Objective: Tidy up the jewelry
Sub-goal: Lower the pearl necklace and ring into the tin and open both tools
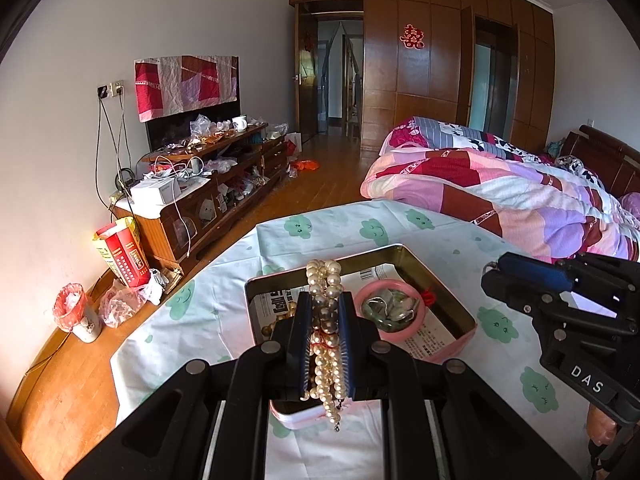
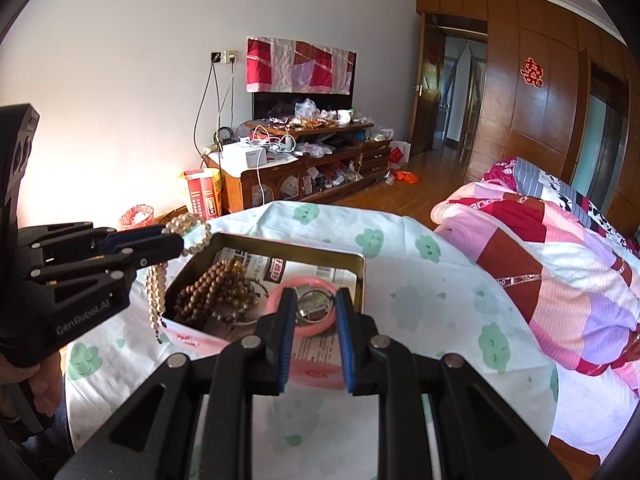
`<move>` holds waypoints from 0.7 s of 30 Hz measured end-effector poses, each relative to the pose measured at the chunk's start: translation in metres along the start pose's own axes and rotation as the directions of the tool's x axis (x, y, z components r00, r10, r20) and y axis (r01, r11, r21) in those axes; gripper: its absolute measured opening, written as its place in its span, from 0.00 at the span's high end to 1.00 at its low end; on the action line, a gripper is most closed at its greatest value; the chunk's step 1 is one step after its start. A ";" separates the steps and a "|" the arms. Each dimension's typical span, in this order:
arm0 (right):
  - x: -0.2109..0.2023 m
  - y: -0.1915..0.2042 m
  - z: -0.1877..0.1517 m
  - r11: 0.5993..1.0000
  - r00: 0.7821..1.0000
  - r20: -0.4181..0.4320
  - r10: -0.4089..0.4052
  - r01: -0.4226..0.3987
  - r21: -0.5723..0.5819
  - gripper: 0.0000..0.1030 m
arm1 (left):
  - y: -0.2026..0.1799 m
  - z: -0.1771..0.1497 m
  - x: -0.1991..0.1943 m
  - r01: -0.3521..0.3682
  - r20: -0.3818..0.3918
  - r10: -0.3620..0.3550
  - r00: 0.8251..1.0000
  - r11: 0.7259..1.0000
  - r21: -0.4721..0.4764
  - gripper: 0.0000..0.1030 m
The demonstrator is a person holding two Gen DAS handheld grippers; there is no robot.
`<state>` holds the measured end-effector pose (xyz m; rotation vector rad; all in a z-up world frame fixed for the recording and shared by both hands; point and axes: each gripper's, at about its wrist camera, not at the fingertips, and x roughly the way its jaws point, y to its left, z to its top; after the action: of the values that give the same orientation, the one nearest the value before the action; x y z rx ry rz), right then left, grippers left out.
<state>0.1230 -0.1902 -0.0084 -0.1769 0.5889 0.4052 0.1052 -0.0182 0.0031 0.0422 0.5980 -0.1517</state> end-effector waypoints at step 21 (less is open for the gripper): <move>0.043 0.002 0.020 1.000 0.999 -0.037 0.017 -0.018 -0.025 0.78 | 0.009 0.014 0.037 -0.043 -0.029 0.044 0.999 0.999 0.018 0.88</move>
<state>0.1648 -0.1691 -0.0169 -0.2040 0.6218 0.4276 0.1444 -0.0156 -0.0067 0.0740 0.6249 -0.1141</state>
